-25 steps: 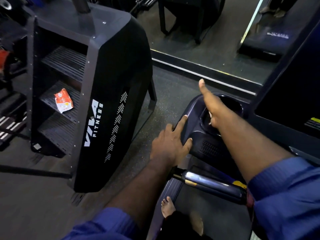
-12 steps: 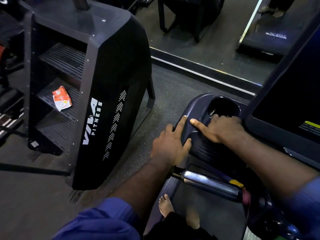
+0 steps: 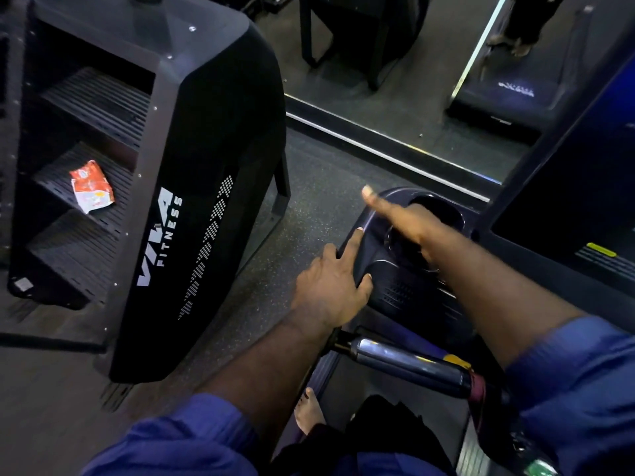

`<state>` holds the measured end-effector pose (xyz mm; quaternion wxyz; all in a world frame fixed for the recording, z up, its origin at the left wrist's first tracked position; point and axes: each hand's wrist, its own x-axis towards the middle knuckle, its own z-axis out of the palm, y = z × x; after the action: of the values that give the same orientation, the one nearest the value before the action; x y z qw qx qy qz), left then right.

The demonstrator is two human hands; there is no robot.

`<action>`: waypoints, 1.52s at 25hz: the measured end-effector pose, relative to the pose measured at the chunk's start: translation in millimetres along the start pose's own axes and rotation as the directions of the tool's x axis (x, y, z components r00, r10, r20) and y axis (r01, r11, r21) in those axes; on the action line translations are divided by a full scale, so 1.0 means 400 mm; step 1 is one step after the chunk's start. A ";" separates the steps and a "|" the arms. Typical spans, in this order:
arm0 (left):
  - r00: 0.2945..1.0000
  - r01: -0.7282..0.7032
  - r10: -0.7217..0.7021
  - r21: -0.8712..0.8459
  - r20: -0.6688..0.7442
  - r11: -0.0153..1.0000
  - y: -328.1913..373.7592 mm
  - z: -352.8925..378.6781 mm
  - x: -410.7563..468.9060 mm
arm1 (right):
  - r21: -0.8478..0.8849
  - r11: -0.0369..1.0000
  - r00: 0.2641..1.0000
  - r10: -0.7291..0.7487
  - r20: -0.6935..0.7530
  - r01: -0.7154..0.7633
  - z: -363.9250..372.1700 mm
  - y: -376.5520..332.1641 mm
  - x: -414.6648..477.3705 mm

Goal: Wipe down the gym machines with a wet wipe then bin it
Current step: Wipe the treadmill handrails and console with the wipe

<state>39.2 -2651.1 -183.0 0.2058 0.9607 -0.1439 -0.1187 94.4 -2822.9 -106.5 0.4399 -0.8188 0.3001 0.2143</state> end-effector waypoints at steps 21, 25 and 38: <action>1.000 0.008 -0.008 -0.017 0.021 1.000 -0.007 -0.009 -0.017 | -0.860 0.509 0.999 -0.026 -0.047 -0.028 0.012 0.070 0.008; 1.000 0.006 -0.006 -0.021 0.019 1.000 -0.007 -0.011 -0.020 | -0.836 0.546 0.926 -0.344 -0.156 0.062 0.023 0.125 -0.037; 0.990 0.079 -0.097 -0.170 -0.100 0.982 -0.001 -0.016 -0.030 | -0.538 0.038 0.281 -0.882 0.378 0.842 -0.057 0.351 -0.058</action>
<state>30.1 -2644.7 -175.2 0.2868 0.9507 -0.0797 -0.0871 -16.1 -2896.0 -163.4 0.1499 -0.9292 -0.3368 -0.0279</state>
